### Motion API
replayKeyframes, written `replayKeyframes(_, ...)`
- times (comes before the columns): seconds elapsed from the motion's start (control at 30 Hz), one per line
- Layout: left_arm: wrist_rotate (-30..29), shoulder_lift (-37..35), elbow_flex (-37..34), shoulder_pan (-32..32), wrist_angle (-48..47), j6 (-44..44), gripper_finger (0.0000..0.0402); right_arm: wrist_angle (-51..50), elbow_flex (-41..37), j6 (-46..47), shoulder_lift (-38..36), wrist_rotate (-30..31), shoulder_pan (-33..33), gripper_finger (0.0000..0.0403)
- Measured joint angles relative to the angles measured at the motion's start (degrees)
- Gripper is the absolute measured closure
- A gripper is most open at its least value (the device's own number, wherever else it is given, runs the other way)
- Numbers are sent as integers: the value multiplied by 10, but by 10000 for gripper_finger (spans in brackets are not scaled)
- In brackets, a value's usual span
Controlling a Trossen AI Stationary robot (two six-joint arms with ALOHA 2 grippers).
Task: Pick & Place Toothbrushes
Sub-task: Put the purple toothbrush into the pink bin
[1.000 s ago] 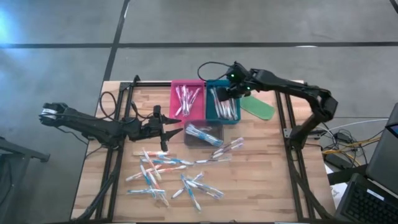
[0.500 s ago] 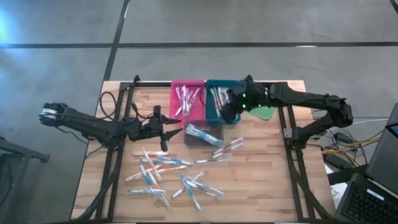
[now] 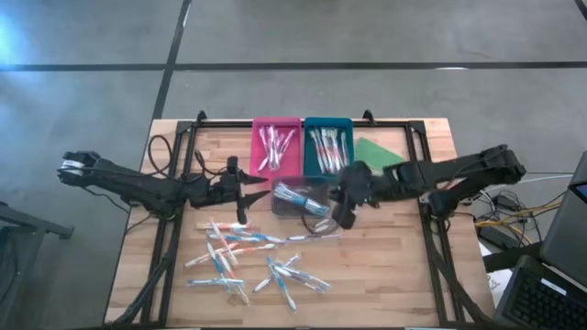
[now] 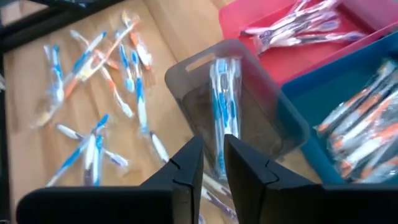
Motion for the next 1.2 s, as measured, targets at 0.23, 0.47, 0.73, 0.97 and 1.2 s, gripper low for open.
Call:
replayKeyframes(0.23,21,0,0,0,-4,-14,236,5,-34,4,0,152,100,359)
replayKeyframes(0.47,74,0,0,0,-24,-14,236,5,-77,6,0,174,158,353)
replayKeyframes(0.73,151,18,20,-13,-106,-14,236,5,-139,18,2,186,166,359)
replayKeyframes(0.97,152,104,57,-69,-126,1,236,17,-179,83,1,291,158,381)
replayKeyframes(1.2,152,226,147,-153,-186,26,236,19,-197,88,0,378,156,393)
